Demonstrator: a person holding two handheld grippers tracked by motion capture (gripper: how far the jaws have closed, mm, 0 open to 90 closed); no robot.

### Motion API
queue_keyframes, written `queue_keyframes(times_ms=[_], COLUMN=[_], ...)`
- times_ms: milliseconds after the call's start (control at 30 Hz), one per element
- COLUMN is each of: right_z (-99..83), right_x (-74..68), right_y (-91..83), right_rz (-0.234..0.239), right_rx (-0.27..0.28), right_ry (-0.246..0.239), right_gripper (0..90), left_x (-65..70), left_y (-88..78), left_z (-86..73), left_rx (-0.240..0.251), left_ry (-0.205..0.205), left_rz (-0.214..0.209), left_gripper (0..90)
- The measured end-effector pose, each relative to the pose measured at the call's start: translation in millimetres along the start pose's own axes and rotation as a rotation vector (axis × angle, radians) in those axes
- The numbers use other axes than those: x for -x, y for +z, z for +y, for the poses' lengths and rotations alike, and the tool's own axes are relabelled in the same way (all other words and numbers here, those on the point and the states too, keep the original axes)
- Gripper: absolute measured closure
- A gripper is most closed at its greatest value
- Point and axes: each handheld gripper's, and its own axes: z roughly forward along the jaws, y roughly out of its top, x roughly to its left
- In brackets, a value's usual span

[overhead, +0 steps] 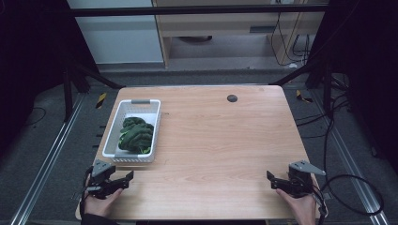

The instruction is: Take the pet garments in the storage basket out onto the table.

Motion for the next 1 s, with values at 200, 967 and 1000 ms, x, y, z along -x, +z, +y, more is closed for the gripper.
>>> queue_keyframes(times_ms=[200, 967, 1000], right_z=[-0.8, -0.7, -0.7], right_x=[-1.3, -13.6, -13.2], right_y=[-0.3, -1.0, 0.3], right_rz=[0.000, 0.018, 0.014], right_rx=[-0.005, -0.011, -0.009], right_ry=[-0.010, -0.045, -0.059], right_gripper=[7.9, 6.0, 5.9], left_x=[0.4, -5.5, -6.2], left_y=[-10.7, -34.2, -34.8], left_z=[2.8, 23.6, 25.1], left_rx=[0.036, 0.116, 0.115], left_ry=[-0.003, -0.022, -0.017], left_rz=[0.011, -0.037, -0.037], left_gripper=[23.8, 21.0, 20.4])
